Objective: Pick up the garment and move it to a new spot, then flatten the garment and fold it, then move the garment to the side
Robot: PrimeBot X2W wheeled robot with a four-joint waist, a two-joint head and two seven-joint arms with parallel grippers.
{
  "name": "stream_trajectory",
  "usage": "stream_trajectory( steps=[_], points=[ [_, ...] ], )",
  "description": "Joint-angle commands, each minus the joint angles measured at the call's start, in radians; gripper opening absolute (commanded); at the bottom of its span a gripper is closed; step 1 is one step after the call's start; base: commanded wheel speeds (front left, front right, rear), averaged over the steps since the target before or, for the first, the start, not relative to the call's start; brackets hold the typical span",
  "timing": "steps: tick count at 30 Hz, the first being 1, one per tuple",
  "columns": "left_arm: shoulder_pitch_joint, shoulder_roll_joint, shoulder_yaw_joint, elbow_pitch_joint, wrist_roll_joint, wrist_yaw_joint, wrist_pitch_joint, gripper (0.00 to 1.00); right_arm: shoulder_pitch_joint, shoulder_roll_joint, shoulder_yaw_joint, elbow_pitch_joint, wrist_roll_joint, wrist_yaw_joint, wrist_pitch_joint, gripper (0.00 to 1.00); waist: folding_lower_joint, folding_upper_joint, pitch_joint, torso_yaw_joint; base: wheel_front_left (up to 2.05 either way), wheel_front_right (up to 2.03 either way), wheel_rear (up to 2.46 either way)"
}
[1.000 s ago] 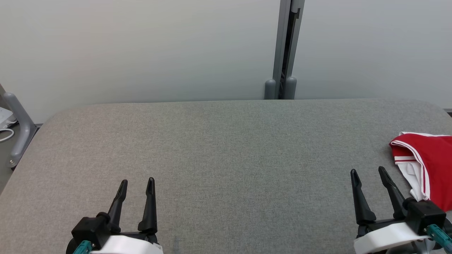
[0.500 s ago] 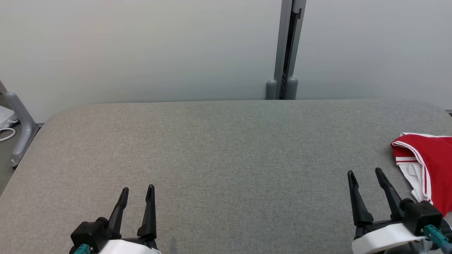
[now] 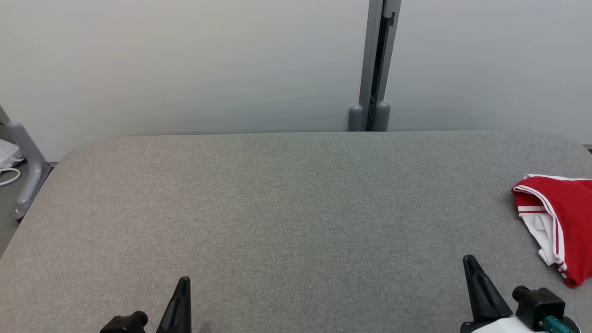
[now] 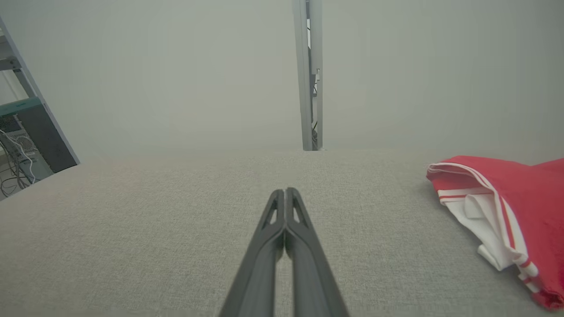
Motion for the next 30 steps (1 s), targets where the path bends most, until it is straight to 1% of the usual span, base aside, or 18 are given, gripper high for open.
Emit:
stream_trajectory(
  steps=[1, 3, 14, 15, 30],
  points=[
    [-0.004, 0.0, 0.003, 0.0, -0.014, -0.001, 0.004, 0.0, -0.003, 0.0, -0.004, 0.001, 0.016, 0.0, 0.006, 0.0, 0.0, 0.0, 0.001, 0.0, 0.0, 0.0, 0.0],
    [-0.016, 0.001, 0.01, 0.002, -0.064, -0.006, 0.019, 0.0, -0.012, -0.001, -0.016, 0.002, 0.077, 0.0, 0.025, 0.0, 0.0, 0.0, 0.003, -0.002, 0.0, 0.0, 0.0],
    [-0.055, 0.002, 0.035, 0.005, -0.235, -0.023, 0.066, 0.0, -0.032, -0.003, -0.049, -0.003, 0.283, 0.0, 0.082, 0.0, 0.0, 0.0, 0.01, -0.006, 0.0, 0.0, 0.0],
    [-0.061, 0.003, 0.039, 0.006, -0.263, -0.026, 0.074, 0.0, -0.035, -0.003, -0.055, -0.004, 0.317, 0.0, 0.091, 0.0, 0.0, 0.0, 0.011, -0.007, 0.0, 0.0, 0.0],
    [-0.106, 0.005, 0.067, 0.01, -0.458, -0.045, 0.129, 0.0, -0.06, -0.006, -0.094, -0.007, 0.552, 0.0, 0.158, 0.0, 0.0, 0.0, 0.021, -0.013, 0.0, 0.0, 0.0]
  ],
)
